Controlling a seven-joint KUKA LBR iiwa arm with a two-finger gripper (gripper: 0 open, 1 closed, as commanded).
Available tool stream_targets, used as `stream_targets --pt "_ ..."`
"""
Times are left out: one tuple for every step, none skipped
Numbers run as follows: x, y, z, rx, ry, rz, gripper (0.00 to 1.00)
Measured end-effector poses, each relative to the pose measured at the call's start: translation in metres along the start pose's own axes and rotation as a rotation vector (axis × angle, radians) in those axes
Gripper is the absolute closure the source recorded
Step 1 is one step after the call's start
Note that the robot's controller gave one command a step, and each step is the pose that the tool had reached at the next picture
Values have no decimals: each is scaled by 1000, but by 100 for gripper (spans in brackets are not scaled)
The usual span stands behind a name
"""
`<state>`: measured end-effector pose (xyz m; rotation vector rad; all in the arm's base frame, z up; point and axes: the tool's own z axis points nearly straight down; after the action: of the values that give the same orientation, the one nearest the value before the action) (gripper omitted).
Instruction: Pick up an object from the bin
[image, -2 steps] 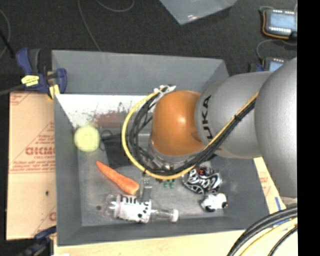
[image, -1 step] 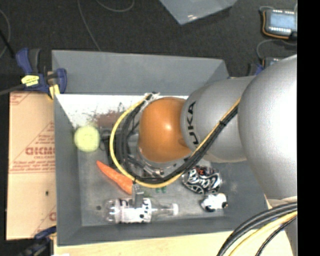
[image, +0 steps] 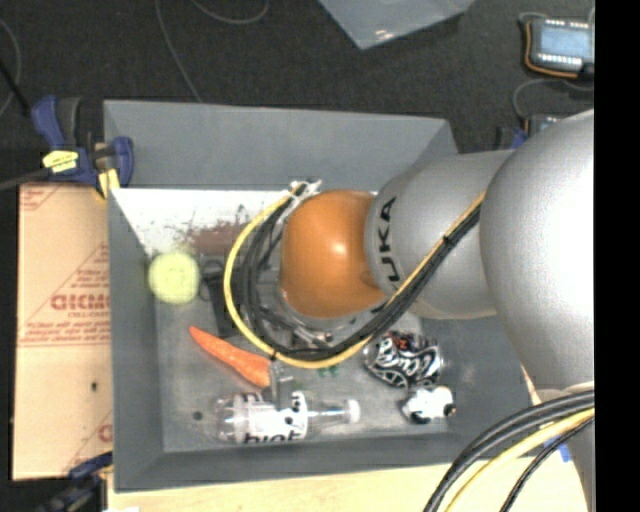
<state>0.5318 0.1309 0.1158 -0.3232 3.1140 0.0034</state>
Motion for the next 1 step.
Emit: stream_targets --pt "-11 -6 46 1 10 477 100"
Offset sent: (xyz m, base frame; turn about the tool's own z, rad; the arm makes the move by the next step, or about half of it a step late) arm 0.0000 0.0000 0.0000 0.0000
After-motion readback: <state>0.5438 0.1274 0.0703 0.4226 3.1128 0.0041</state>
